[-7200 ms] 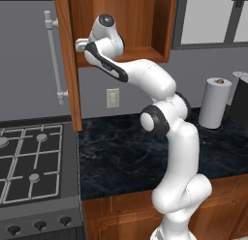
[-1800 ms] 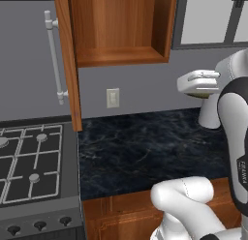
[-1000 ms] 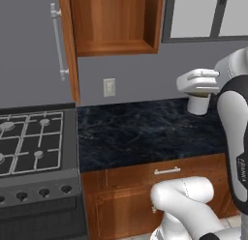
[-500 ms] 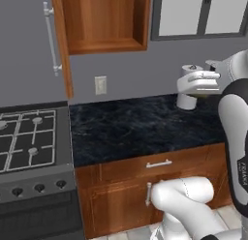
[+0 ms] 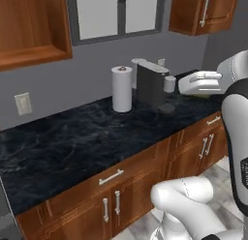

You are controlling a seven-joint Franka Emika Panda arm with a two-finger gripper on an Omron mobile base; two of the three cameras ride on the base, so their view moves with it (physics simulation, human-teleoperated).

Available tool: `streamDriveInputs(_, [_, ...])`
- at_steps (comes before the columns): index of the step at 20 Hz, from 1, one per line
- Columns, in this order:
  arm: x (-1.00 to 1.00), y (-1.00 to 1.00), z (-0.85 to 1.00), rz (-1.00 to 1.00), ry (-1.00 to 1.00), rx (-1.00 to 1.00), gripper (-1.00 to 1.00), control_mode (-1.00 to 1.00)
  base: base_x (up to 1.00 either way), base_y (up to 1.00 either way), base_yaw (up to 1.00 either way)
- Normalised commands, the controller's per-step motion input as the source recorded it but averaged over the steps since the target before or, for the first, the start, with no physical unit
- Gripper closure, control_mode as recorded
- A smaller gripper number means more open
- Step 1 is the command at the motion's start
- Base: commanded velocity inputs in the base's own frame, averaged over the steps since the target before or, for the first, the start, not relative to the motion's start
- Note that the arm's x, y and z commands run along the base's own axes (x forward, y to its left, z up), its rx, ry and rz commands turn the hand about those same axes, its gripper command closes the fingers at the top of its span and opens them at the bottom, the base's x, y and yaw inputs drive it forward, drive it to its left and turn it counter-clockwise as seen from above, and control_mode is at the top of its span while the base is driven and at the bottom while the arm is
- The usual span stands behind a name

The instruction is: Open the cabinet. Pick the sponge and place it next to the sink. Then close the cabinet.

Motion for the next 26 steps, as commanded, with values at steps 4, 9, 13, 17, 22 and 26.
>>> streamDriveInputs(4, [0.00, 0.00, 0.00, 0.00, 0.00, 0.00, 1.00, 1.00, 0.00, -0.24, -0.82])
streamDriveInputs(9, [0.00, 0.00, 0.00, 0.00, 0.00, 0.00, 1.00, 1.00, 0.00, -0.07, -0.88])
streamDriveInputs(13, [0.00, 0.00, 0.00, 0.00, 0.00, 0.00, 1.00, 1.00, -0.07, 0.00, -0.90])
streamDriveInputs(17, [0.00, 0.00, 0.00, 0.00, 0.00, 0.00, 1.00, 1.00, -0.08, 0.00, -0.94])
streamDriveInputs(22, [0.00, 0.00, 0.00, 0.00, 0.00, 0.00, 1.00, 1.00, 0.00, 0.01, -0.97])
streamDriveInputs(26, [0.00, 0.00, 0.00, 0.00, 0.00, 0.00, 1.00, 1.00, 0.00, 0.00, -0.97])
